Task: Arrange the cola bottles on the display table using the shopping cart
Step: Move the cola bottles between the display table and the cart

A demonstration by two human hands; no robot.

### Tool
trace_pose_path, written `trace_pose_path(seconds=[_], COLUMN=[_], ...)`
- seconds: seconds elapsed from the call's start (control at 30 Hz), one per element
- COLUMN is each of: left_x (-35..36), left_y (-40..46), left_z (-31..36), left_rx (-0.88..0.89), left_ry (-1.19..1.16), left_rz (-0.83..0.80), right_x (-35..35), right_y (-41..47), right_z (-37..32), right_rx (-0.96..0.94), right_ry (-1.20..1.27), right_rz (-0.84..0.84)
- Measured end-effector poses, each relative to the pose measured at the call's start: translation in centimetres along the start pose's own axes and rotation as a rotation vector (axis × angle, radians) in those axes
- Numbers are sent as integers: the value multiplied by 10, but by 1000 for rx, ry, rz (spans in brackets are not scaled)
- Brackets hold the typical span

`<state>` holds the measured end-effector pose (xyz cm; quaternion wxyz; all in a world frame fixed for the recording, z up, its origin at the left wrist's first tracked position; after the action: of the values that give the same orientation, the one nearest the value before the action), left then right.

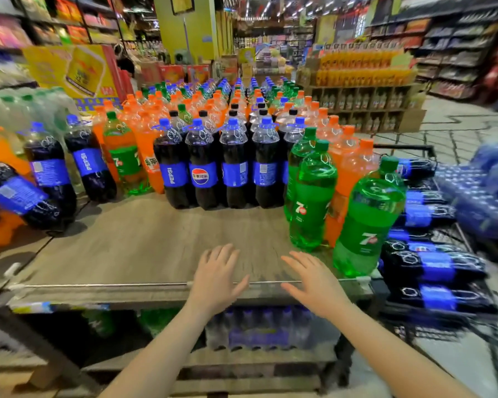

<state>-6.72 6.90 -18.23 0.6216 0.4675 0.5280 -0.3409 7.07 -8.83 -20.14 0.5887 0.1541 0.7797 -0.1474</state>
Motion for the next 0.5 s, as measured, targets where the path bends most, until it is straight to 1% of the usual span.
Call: trace_pose_path(seconds=[0.17,0.3,0.4,0.5], left_x=[2,9,16,28], left_y=[-16,-23,-19,-8], left_z=[50,93,135,190], left_rx=[73,86,104,102], left_ry=[-3,-8,5,-1], left_rz=[-29,-36,-35,-38], right_x=[4,3,-3,-5], right_y=[-57,-97,-127,-161], right_z=[27,58,92,140], right_rx=[57,78,93,121], right_ry=[20,17,14,28], right_rz=[-7,14,32,13])
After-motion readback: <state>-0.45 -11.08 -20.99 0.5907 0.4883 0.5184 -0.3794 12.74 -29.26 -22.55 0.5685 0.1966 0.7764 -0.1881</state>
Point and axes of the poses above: each hand's wrist, its own y-axis towards the middle knuckle, its own x-axis out of the palm, z = x × y, the point moved 7 cm from there along y, towards the middle knuckle, and after that the axes turned 13 degrees about -z, right-handed, at the moved point
